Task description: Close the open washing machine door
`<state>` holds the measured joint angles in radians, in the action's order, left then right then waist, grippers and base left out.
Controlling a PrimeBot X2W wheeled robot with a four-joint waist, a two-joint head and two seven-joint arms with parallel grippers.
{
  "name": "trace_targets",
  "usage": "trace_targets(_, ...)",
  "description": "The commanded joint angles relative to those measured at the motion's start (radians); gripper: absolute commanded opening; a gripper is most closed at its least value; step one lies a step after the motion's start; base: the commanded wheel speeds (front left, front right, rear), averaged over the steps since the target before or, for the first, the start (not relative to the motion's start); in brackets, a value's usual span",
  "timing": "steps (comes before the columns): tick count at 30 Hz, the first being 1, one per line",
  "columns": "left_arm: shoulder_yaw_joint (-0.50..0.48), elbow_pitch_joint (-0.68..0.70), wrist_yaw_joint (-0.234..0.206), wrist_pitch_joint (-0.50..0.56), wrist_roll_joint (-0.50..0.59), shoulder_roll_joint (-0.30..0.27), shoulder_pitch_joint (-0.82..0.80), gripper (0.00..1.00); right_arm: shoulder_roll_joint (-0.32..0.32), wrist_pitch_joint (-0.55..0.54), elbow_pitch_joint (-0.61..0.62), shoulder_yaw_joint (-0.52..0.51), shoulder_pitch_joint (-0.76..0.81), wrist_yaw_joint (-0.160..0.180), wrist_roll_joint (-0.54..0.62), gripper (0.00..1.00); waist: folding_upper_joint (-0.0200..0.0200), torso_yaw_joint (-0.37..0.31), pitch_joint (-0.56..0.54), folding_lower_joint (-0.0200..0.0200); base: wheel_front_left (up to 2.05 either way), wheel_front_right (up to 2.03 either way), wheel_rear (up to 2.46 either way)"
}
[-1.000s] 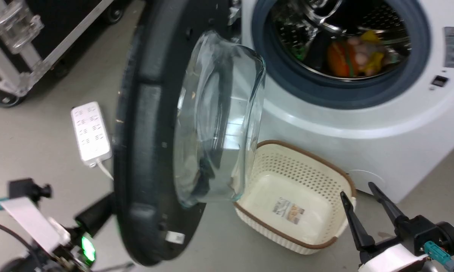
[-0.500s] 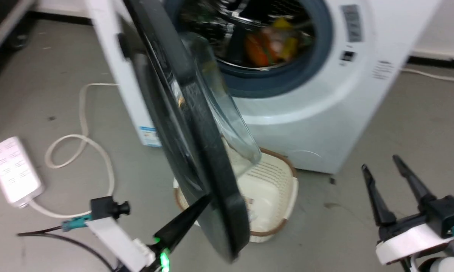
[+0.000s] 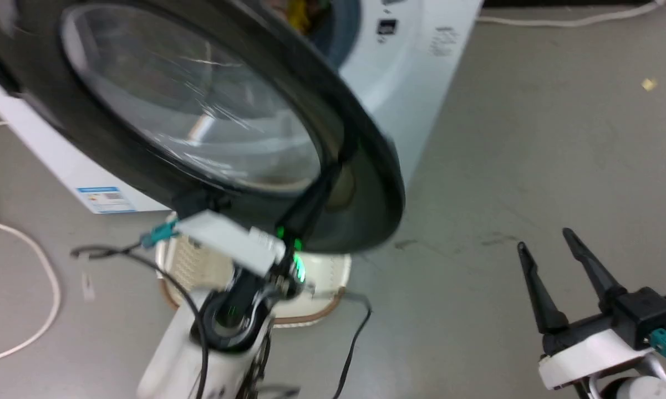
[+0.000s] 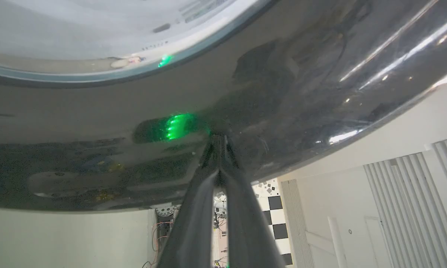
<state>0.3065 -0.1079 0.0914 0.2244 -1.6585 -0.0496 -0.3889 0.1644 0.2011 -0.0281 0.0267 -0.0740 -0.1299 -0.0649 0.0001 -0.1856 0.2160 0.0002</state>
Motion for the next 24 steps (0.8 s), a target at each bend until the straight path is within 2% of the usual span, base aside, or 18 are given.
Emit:
trace_targets(1,0.024,-0.061,0.007,-0.059,-0.022,-0.001,-0.081,0.00,-0.008,0.011,-0.010,0.012,-0.026,-0.001,-0.007,1.00,-0.0001,-0.050,0.043,-0.0002,0.00,0.00,0.00)
trace_targets(2,0.034,-0.096,0.007,-0.092,-0.040,-0.001,-0.118,0.00,-0.010,0.014,-0.014,0.016,-0.030,-0.001,-0.007,1.00,-0.0001,-0.056,0.047,-0.0002,0.00,0.00,0.00)
trace_targets(4,0.051,-0.245,0.015,-0.222,-0.095,-0.001,-0.261,0.00,-0.018,0.022,-0.031,0.030,-0.047,-0.001,-0.005,1.00,-0.0001,-0.071,0.058,-0.0002,0.00,0.00,0.00)
trace_targets(9,0.089,-0.376,0.034,-0.284,-0.139,-0.001,-0.355,0.00,-0.018,0.029,-0.051,0.043,-0.053,-0.001,-0.006,1.00,-0.0001,-0.055,0.050,-0.0002,0.00,0.00,0.00)
trace_targets(10,0.089,-0.376,0.034,-0.284,-0.139,-0.001,-0.355,0.00,-0.018,0.029,-0.051,0.043,-0.053,-0.001,-0.006,1.00,-0.0001,-0.055,0.050,-0.0002,0.00,0.00,0.00)
trace_targets(13,0.133,-0.400,0.039,-0.281,-0.114,-0.003,-0.308,0.00,-0.013,0.032,-0.057,0.039,-0.039,-0.001,-0.002,1.00,-0.0001,0.004,0.010,-0.0002,0.00,0.00,0.00)
trace_targets(17,0.155,-0.312,0.039,-0.292,-0.044,-0.040,-0.177,0.00,-0.009,0.030,-0.049,0.034,-0.018,-0.001,0.000,1.00,-0.0001,0.071,-0.035,-0.0002,0.00,0.00,0.00)
trace_targets(18,0.169,-0.282,0.039,-0.304,-0.006,-0.062,-0.138,0.12,-0.008,0.029,-0.047,0.034,-0.012,-0.001,0.000,1.00,-0.0001,0.089,-0.047,-0.0002,0.00,0.00,0.00)
trace_targets(19,0.185,-0.254,0.039,-0.324,0.038,-0.087,-0.101,0.50,-0.007,0.028,-0.045,0.031,-0.004,-0.001,0.001,1.00,-0.0001,0.111,-0.061,-0.0002,0.00,0.00,0.00)
trace_targets(20,0.199,-0.229,0.039,-0.353,0.087,-0.116,-0.064,1.00,-0.006,0.026,-0.043,0.032,0.004,-0.001,0.001,1.00,-0.0001,0.127,-0.073,-0.0002,0.00,0.00,0.00)
trace_targets(24,0.199,-0.163,0.039,-0.471,0.295,-0.230,0.061,1.00,-0.008,0.020,-0.033,0.027,0.039,-0.001,-0.001,1.00,-0.0001,0.203,-0.126,-0.0002,0.00,0.00,0.00)
